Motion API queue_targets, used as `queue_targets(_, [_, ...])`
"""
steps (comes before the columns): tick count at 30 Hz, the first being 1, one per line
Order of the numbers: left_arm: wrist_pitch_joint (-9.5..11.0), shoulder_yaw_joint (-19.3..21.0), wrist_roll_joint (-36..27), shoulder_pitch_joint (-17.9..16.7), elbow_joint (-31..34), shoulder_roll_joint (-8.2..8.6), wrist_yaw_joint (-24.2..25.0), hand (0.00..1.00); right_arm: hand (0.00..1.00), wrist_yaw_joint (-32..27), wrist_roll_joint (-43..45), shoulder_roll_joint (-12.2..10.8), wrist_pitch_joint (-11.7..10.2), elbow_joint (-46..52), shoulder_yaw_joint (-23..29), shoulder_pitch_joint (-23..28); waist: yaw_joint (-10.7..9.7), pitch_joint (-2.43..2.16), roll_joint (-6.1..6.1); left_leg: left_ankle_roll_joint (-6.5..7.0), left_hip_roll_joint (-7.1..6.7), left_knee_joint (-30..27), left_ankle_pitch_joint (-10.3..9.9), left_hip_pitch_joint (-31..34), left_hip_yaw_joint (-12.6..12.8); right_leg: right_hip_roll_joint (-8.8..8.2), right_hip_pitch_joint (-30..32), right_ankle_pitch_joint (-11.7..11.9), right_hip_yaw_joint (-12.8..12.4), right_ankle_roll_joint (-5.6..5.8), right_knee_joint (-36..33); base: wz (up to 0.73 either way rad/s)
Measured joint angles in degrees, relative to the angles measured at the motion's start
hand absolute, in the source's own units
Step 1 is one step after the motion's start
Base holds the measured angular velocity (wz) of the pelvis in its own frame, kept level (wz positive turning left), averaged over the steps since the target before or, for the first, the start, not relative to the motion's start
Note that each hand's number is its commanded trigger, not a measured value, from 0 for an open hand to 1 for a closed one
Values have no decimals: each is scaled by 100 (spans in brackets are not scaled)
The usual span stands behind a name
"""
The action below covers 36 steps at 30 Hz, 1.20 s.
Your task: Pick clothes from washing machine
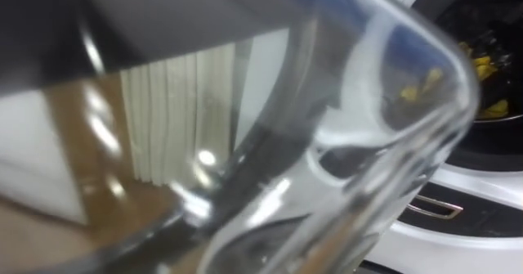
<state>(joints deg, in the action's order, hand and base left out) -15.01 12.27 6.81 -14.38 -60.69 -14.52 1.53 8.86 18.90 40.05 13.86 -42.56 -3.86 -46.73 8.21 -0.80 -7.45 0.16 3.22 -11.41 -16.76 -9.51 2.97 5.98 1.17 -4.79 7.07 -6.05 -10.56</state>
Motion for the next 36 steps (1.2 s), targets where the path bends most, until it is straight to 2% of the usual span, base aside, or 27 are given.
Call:
queue_targets(5, [-6,8,1,10,11,0,29,0,0,25,213,0,9,-1,-50,-4,2,-5,-5,-1,-1,-1,1,-2,-1,-1,1,-1,3,-1,-4,0])
queue_targets(14, [-15,104,1,153,-133,-2,136,0,0,334,1027,-3,224,-5,-411,-61,20,-17,-26,-1,1,1,1,-12,-8,-8,-15,-1,62,-1,-3,0])
queue_targets(19, [-93,99,6,265,-129,-28,139,0,0,593,1327,-23,329,-112,-631,-153,121,25,6,-1,3,11,1,-108,25,6,-92,0,20,-2,10,-3])
queue_targets(24, [-110,98,4,421,-136,-60,160,0,0,1041,1528,-69,466,-382,-819,-239,338,63,-77,-2,2,5,2,-133,105,14,-105,2,-58,-5,6,-7])
queue_targets(25, [-112,98,4,427,-142,-60,166,0,10,1107,1539,-70,479,-389,-845,-252,342,67,-84,-2,1,6,2,-138,104,13,-109,2,-56,-5,7,0])
queue_targets(26, [-115,99,4,453,-184,-63,174,0,97,1222,1586,-69,501,-403,-871,-263,365,69,-88,-2,1,8,1,-152,105,13,-128,2,-56,-5,9,0])
queue_targets(27, [-122,97,4,491,-250,-69,188,0,100,1313,1652,-69,507,-432,-877,-266,399,71,-86,-2,2,13,1,-174,104,13,-152,2,-43,-5,16,0])
queue_targets(32, [-121,33,-52,655,-377,-156,279,0,100,1488,1728,-68,564,-454,-917,-274,484,76,-79,-2,4,23,1,-182,96,23,-150,2,-68,-5,17,0])
queue_targets(36, [-115,-244,-173,725,-466,-232,242,0,100,1498,1362,-31,576,-403,-951,-215,468,97,-42,-3,16,50,0,-218,95,40,-216,24,-67,-4,93,0])
